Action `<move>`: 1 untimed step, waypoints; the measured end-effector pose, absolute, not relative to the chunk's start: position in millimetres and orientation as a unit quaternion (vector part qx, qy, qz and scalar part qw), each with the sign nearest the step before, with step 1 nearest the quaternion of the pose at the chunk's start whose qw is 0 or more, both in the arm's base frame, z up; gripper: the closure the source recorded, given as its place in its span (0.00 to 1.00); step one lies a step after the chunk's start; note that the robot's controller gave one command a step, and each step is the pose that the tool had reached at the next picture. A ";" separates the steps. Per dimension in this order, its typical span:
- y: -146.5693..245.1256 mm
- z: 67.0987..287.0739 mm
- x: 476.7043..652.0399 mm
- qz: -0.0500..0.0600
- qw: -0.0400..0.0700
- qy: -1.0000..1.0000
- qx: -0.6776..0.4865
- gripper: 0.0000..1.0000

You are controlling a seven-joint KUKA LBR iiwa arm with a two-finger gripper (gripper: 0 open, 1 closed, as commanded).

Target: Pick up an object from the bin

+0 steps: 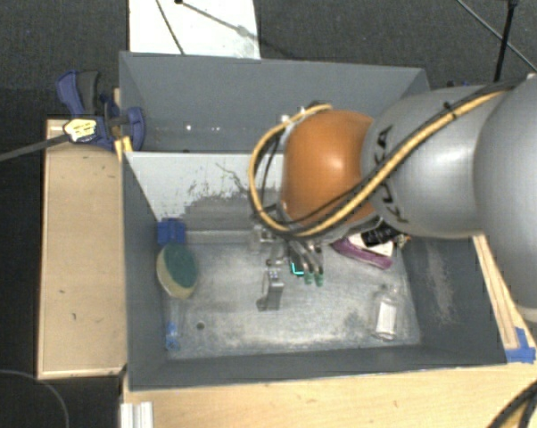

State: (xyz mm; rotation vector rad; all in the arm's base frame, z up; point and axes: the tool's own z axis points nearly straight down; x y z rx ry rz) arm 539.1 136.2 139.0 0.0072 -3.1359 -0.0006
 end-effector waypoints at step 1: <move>167.3 66.0 489.1 0.000 0.005 -1.000 -0.003 0.00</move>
Offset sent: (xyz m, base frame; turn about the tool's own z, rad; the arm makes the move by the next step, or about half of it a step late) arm -0.0460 0.0289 -0.0690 0.0139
